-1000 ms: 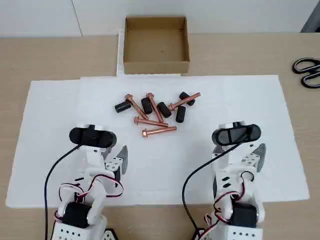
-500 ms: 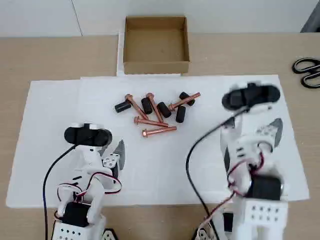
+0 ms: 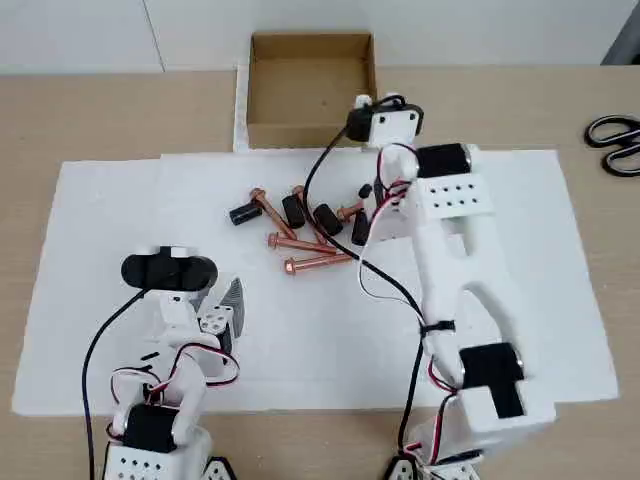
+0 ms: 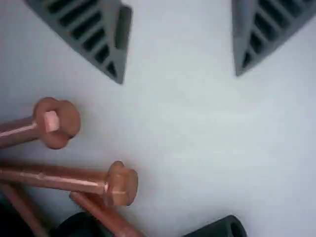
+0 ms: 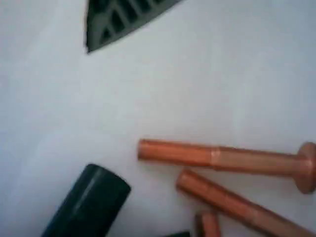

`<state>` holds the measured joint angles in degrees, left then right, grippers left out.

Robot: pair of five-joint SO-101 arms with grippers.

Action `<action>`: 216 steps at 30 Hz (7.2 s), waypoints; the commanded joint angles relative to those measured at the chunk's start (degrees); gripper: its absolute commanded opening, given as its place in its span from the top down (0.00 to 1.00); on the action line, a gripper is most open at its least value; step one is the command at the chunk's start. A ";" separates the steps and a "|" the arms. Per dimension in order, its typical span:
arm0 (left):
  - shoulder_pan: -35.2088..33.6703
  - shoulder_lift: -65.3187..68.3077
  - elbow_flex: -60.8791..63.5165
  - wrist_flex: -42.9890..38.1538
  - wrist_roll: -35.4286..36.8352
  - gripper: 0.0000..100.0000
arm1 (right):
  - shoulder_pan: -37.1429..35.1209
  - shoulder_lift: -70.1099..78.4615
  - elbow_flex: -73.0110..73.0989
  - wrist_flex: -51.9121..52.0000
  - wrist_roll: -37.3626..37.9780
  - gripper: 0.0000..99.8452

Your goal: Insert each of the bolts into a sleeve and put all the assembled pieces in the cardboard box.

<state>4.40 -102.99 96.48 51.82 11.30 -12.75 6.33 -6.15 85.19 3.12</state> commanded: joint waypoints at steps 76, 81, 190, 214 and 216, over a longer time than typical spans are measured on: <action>-0.62 -0.44 -0.22 -1.67 -0.44 0.86 | -4.53 21.49 -4.31 -19.03 -22.42 0.80; -0.62 -0.44 -0.22 -1.67 -0.44 0.86 | -3.65 21.49 -4.31 -17.71 -23.47 0.81; 19.16 126.24 -103.78 31.12 48.09 0.92 | 14.73 -1.98 -4.31 1.89 -15.38 1.00; 19.08 128.35 -110.73 38.42 49.58 0.82 | 14.73 -1.98 -4.31 1.89 -15.47 1.00; 18.90 130.73 -110.73 38.42 50.90 0.82 | 14.73 -1.98 -4.31 1.98 -15.47 1.00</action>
<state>23.30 26.68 -12.35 90.33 60.97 1.67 7.91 -10.02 86.77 -12.79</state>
